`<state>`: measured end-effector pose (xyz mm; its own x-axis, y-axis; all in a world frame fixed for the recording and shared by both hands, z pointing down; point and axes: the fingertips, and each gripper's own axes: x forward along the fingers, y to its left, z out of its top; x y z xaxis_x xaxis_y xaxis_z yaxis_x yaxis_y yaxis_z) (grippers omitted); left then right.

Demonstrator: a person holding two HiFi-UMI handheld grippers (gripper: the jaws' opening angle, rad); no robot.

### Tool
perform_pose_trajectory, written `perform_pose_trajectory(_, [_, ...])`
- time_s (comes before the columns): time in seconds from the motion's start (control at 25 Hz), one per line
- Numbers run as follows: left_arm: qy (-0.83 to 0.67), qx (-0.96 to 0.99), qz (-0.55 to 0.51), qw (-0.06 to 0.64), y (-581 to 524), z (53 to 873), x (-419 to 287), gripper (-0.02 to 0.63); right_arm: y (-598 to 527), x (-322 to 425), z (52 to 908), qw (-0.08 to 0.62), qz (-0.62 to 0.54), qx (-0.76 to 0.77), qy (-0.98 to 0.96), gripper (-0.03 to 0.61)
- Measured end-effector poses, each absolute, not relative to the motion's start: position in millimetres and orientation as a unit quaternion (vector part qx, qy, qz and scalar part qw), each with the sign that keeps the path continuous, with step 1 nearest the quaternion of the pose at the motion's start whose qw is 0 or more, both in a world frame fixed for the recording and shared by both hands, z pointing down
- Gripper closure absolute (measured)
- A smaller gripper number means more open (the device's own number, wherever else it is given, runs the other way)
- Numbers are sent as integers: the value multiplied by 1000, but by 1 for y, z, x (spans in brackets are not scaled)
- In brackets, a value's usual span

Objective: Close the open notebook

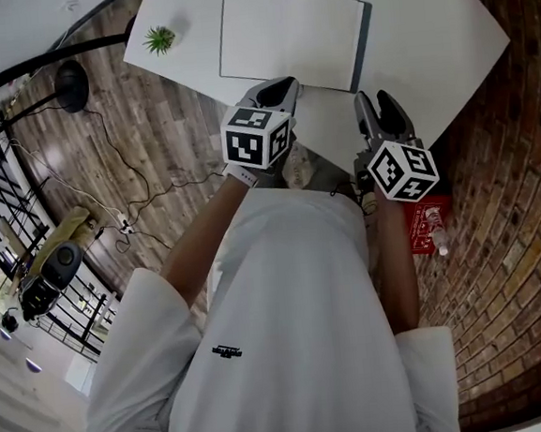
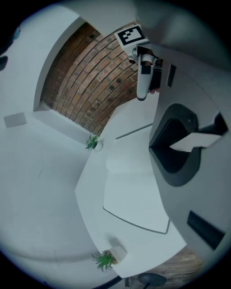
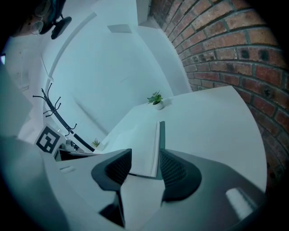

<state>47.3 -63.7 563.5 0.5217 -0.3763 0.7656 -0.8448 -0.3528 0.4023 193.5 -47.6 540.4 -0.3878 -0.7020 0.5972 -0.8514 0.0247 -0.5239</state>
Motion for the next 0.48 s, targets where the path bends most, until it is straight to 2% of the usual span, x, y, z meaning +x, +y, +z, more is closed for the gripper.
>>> perform_pose_trajectory(0.48, [-406,740,324,427,-72,609,28,611,-48,186,556,95,448,543,-704,367])
